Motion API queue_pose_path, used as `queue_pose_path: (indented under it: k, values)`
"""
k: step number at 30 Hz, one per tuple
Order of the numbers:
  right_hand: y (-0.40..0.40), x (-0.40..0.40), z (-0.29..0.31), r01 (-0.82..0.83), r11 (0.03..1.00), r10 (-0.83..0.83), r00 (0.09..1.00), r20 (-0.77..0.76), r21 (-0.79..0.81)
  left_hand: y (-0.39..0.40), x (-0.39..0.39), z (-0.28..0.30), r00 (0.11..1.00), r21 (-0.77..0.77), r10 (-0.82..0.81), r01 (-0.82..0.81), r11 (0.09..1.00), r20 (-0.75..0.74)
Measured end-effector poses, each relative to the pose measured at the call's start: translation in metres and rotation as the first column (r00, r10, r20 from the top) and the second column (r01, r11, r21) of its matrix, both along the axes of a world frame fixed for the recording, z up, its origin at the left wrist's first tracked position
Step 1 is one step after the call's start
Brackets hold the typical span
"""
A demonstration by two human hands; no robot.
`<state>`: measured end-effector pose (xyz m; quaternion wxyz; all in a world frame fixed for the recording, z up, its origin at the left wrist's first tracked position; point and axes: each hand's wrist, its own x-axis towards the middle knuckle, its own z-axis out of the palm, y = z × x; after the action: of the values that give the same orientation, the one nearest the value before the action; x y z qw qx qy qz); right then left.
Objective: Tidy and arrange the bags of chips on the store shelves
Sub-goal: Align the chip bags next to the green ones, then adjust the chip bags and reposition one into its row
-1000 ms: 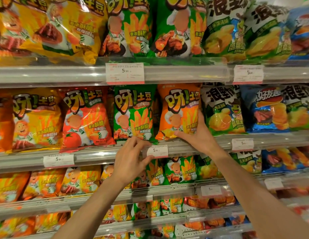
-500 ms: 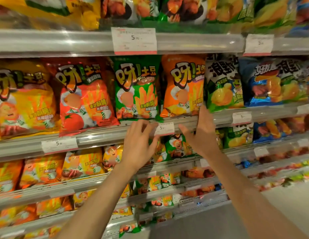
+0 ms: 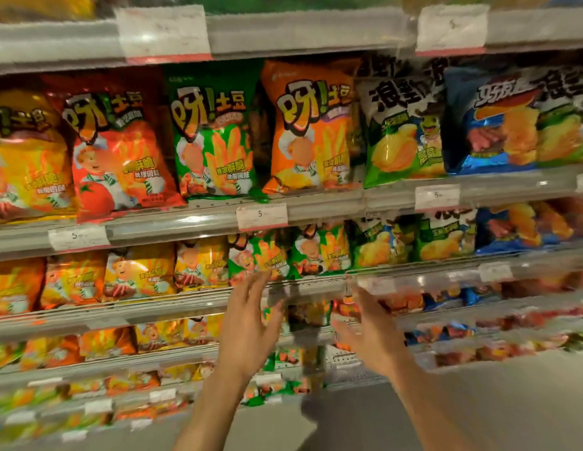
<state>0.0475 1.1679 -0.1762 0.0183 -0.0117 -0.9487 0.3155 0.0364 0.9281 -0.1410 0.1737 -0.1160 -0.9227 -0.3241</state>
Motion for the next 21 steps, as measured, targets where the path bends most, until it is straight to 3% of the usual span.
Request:
queue_pose_path:
  k: [3, 9, 17, 21]
  values:
    - [0.045, 0.023, -0.018, -0.013, 1.000, 0.012, 0.997, 0.077, 0.003, 0.044, 0.029, -0.020, 0.986, 0.019, 0.023, -0.027, 0.999, 0.163]
    - [0.119, 0.041, -0.013, 0.006, 0.991, 0.018, 0.984, 0.177, -0.134, 0.109, 0.045, -0.020, 0.963, -0.020, 0.017, -0.012, 1.000, 0.268]
    - [0.178, 0.000, 0.065, 0.039, 0.999, -0.039, 0.999, 0.018, -0.014, 0.168, -0.016, 0.040, 0.988, 0.064, -0.088, 0.081, 0.995, 0.127]
    - [0.205, -0.026, 0.124, 0.063, 0.988, -0.047, 0.992, -0.118, 0.140, 0.199, -0.053, 0.081, 0.985, 0.043, -0.158, 0.161, 0.986, -0.063]
